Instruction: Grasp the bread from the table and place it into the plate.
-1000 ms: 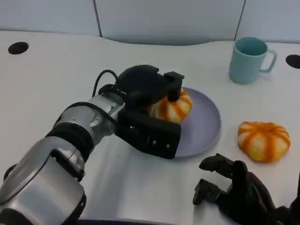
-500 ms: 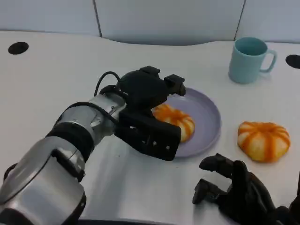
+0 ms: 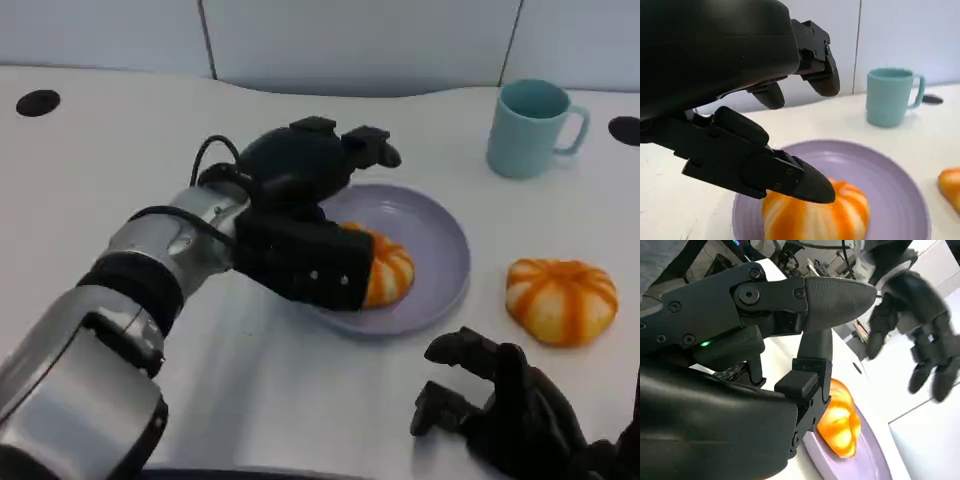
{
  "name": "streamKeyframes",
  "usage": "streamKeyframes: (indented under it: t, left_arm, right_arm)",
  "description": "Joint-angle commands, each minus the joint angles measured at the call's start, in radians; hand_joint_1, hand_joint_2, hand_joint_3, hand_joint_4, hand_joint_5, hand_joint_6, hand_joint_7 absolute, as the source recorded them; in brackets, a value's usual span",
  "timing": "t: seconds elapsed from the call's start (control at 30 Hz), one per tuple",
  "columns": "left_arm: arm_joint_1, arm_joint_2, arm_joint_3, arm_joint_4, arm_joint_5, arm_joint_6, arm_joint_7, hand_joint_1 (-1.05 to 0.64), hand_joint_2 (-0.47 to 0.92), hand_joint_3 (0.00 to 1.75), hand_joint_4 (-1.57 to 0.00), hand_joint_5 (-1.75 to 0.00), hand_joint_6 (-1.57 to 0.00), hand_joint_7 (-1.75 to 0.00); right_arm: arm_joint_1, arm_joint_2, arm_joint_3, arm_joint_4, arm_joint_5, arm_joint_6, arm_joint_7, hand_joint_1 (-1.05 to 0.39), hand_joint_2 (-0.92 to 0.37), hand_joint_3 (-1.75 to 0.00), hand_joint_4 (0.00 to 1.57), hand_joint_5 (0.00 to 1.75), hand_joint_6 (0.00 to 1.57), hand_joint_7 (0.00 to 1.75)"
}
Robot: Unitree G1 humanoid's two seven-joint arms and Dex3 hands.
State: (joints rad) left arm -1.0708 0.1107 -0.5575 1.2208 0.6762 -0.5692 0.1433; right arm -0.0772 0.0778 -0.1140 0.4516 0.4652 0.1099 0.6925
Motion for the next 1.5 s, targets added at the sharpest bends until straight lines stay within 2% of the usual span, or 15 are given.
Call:
streamKeyframes:
  t: [0.03, 0.23, 0.43, 0.7, 0.87, 0.93, 1.17, 1.3, 1.5]
  left_arm:
    - [0.052, 0.067, 0.074, -0.024, -0.090, -0.048, -0.094, -0.78, 0.92, 0.16, 0.00, -0.80, -0.01, -0.72]
    - [0.115, 0.120, 0.163, -0.078, -0.191, -0.120, -0.162, -0.75, 0.92, 0.16, -0.03, -0.75, -0.17, -0.47]
    - [0.197, 0.167, 0.217, -0.157, -0.248, -0.162, -0.192, -0.72, 0.92, 0.22, -0.08, -0.70, -0.27, -0.31]
    - [0.316, 0.208, 0.279, -0.258, -0.316, -0.216, -0.233, -0.70, 0.92, 0.24, -0.16, -0.69, -0.34, -0.24]
    - [0.409, 0.199, 0.341, -0.314, -0.429, -0.246, -0.302, -0.64, 0.92, 0.23, -0.21, -0.73, -0.41, -0.19]
    - [0.443, 0.196, 0.363, -0.340, -0.468, -0.252, -0.321, -0.63, 0.92, 0.24, -0.22, -0.80, -0.45, -0.17]
    - [0.621, 0.183, 0.450, -0.532, -0.702, -0.133, -0.493, -0.64, 0.92, 0.24, -0.23, -0.89, -0.54, -0.14]
    - [0.736, 0.166, 0.494, -0.619, -0.825, -0.116, -0.583, -0.63, 0.92, 0.26, -0.25, -0.89, -0.55, -0.13]
    - [0.856, 0.104, 0.544, -0.722, -0.943, -0.063, -0.631, -0.66, 0.92, 0.24, -0.31, -0.90, -0.60, -0.15]
  right_arm:
    - [-0.007, -0.013, -0.027, 0.035, 0.019, 0.004, 0.007, -0.53, -0.92, -0.41, 0.76, 1.47, 0.64, 1.12]
    - [-0.011, -0.012, -0.031, 0.039, 0.005, -0.033, -0.005, -0.53, -0.92, -0.45, 0.75, 1.49, 0.61, 1.14]
    - [-0.010, -0.012, -0.037, 0.040, -0.010, -0.067, -0.026, -0.53, -0.92, -0.46, 0.72, 1.48, 0.61, 1.13]
    - [0.010, 0.000, -0.049, 0.037, -0.010, -0.133, -0.033, -0.51, -0.92, -0.45, 0.70, 1.50, 0.60, 1.14]
    - [0.033, 0.008, -0.058, 0.005, -0.012, -0.150, -0.064, -0.53, -0.92, -0.42, 0.70, 1.49, 0.62, 1.13]
    - [0.035, 0.009, -0.060, 0.003, -0.007, -0.158, -0.058, -0.53, -0.92, -0.43, 0.71, 1.50, 0.61, 1.13]
    - [0.030, 0.013, -0.059, 0.007, -0.009, -0.166, -0.058, -0.53, -0.92, -0.43, 0.70, 1.52, 0.59, 1.14]
    - [0.025, 0.009, -0.058, 0.011, -0.008, -0.153, -0.057, -0.52, -0.92, -0.44, 0.69, 1.52, 0.58, 1.15]
    - [0.022, 0.008, -0.055, 0.014, -0.011, -0.152, -0.057, -0.51, -0.92, -0.45, 0.69, 1.51, 0.59, 1.16]
